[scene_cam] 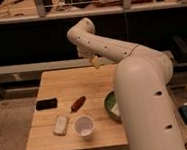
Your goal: Move the arm in a circular motion
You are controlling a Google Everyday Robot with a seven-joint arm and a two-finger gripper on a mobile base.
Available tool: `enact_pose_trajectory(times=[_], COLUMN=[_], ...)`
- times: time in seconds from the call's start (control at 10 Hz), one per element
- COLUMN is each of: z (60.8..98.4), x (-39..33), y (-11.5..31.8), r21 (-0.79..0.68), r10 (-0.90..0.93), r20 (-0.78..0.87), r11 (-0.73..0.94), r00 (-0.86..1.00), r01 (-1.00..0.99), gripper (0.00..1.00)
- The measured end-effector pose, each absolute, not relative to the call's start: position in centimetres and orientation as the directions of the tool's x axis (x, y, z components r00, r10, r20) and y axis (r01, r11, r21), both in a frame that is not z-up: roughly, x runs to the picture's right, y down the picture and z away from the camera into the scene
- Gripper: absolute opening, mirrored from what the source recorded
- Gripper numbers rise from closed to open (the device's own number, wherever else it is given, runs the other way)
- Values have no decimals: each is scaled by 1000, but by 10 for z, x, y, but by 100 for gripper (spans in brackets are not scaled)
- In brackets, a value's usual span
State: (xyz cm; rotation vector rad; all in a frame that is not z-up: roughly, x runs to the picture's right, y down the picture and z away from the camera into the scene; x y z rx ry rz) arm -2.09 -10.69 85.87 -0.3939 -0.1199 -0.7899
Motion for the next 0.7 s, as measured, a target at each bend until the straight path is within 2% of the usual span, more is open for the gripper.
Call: enact_pose_trajectory(times=[0.1,0.3,0.7], z=[852,814,710], x=[-51,-107,-118], y=[-94,-61,25], r21=[-254,-137,-35], r10=[-705,-780,-833], r20=[308,399,494], r11=[587,470,267], r00=[639,482,249], r01=[769,872,963], gripper=[80,80,80])
